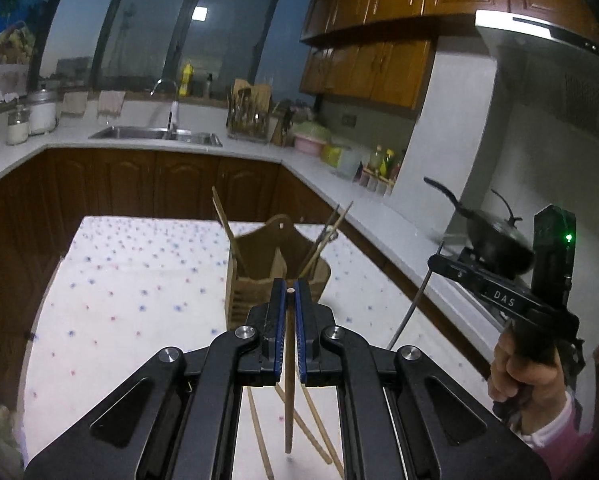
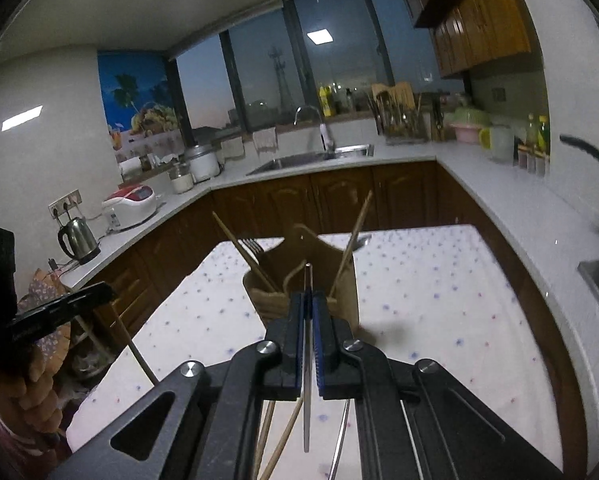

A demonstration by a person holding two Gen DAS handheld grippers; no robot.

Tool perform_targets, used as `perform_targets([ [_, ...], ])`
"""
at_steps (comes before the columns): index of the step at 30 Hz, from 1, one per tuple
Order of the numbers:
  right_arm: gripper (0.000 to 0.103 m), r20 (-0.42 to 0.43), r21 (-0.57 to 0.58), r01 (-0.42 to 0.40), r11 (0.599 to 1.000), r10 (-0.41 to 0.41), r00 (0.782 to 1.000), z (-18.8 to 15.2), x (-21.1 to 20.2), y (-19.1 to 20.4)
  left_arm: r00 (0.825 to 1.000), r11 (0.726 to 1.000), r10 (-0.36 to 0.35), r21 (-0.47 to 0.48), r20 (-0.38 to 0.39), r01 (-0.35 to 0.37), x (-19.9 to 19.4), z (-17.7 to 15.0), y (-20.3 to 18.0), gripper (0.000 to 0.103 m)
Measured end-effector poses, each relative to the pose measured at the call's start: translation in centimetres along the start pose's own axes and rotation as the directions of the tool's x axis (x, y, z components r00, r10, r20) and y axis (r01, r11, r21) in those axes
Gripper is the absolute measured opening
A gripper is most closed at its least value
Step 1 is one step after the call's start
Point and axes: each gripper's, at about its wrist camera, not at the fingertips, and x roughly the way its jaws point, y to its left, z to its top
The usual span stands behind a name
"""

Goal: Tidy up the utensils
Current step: 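Lift and carry the wooden and steel chopsticks over the wooden holder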

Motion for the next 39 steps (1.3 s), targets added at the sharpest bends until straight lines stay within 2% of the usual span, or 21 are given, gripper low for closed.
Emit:
perform_targets([
  [12,0.004,0.05,0.022,-0.001,1.0,0.0,0.999,2.9,1.1,-0.7,0.993,0.999,0.029,0.01,0.118,-0.03,0.9,4.8,0.2,0.004],
  [16,0.004,0.075,0.04,-0.004,0.999,0.001,0.997,4.5,2.1,-1.0,0.983,0.999,0.049,0.011,0.175,-0.052,1.7,7.5,0.3,0.004],
  [22,0.004,0.167,0.059,0.02,0.998,-0.03,0.986,8.2,3.4,-1.7,0.968,0.997,0.075,-0.025,0.239,-0.071,4.0,11.2,1.3,0.004],
  [27,0.004,0.204,0.09,0.034,0.995,-0.052,0.978,10.6,5.7,-2.4,0.948,0.991,0.136,-0.049,0.286,-0.127,7.0,13.1,2.2,0.004],
  [32,0.004,0.203,0.114,0.058,0.992,-0.08,0.976,10.0,8.5,-3.3,0.94,0.983,0.18,-0.086,0.291,-0.161,10.6,12.5,3.3,0.004],
  [39,0.004,0.185,0.127,0.089,0.988,-0.112,0.976,6.0,11.7,-4.0,0.952,0.975,0.207,-0.126,0.227,-0.182,14.2,8.4,5.0,0.004],
])
